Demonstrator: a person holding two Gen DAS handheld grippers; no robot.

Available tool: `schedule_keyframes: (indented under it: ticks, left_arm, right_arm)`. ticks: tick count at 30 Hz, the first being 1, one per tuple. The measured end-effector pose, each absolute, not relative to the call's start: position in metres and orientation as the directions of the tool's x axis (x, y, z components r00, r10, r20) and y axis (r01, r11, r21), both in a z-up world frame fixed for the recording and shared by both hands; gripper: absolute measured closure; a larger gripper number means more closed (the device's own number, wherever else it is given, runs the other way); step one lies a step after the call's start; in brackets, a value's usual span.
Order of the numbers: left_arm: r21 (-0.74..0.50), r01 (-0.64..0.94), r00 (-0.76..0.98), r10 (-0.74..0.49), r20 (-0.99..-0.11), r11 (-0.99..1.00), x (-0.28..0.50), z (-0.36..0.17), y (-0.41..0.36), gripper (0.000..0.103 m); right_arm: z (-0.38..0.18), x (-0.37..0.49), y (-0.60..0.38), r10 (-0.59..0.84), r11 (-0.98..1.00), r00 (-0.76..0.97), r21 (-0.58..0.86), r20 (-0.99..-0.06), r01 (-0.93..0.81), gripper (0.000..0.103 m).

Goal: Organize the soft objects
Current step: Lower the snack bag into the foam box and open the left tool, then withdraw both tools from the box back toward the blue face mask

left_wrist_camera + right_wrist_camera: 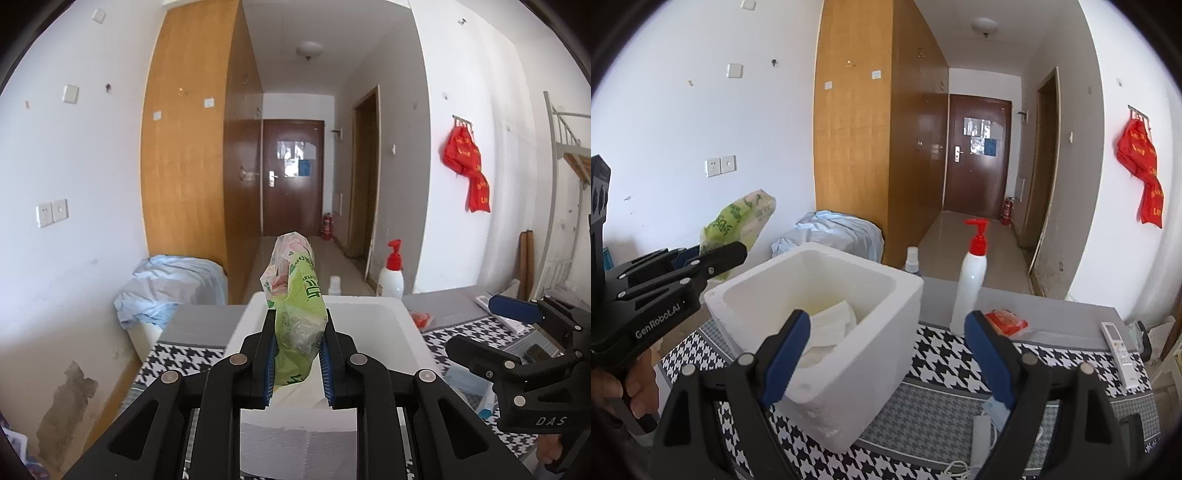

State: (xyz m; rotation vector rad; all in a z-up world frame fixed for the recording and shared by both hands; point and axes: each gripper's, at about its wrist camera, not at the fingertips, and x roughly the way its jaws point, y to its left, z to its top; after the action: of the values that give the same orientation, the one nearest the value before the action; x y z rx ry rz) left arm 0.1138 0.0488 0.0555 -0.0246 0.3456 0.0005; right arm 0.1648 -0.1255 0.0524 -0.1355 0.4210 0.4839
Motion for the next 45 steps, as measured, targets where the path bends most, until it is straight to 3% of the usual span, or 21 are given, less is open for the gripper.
schedule_keyframes:
  ticks: [32,36,38,40,43,45]
  left_arm:
    - [-0.005,0.046,0.895,-0.044,-0.445,0.999,0.154,0.050,0.029,0.080]
    - [-0.014,0.039,0.890,-0.041,-0.454,0.999,0.157,0.049,0.031,0.066]
    - [-0.006,0.026,0.891,-0.026,-0.453,1.000,0.158,0.049,0.031,0.055]
    - [0.001,0.013,0.895,-0.012,-0.446,1.000,0.156,0.050,0.030,0.034]
    - [0.002,0.001,0.902,0.000,-0.431,1.000,0.153,0.050,0.031,0.013]
    - [0.006,-0.005,0.910,0.008,-0.414,1.000,0.150,0.051,0.029,0.007]
  right_arm:
    - [0.045,0.170,-0.165,0.387,0.909,0.823,0.021,-0.416,-0.417,0.014]
    - [0.045,0.170,-0.169,0.383,0.912,0.825,0.026,-0.416,-0.410,0.014]
    - [0.045,0.168,-0.171,0.382,0.913,0.828,0.029,-0.411,-0.407,0.014]
    - [0.046,0.168,-0.173,0.383,0.913,0.829,0.034,-0.407,-0.406,0.014]
    - [0.046,0.167,-0.175,0.382,0.914,0.831,0.035,-0.405,-0.403,0.014]
    - [0.046,0.167,-0.176,0.383,0.914,0.831,0.038,-0.403,-0.403,0.014]
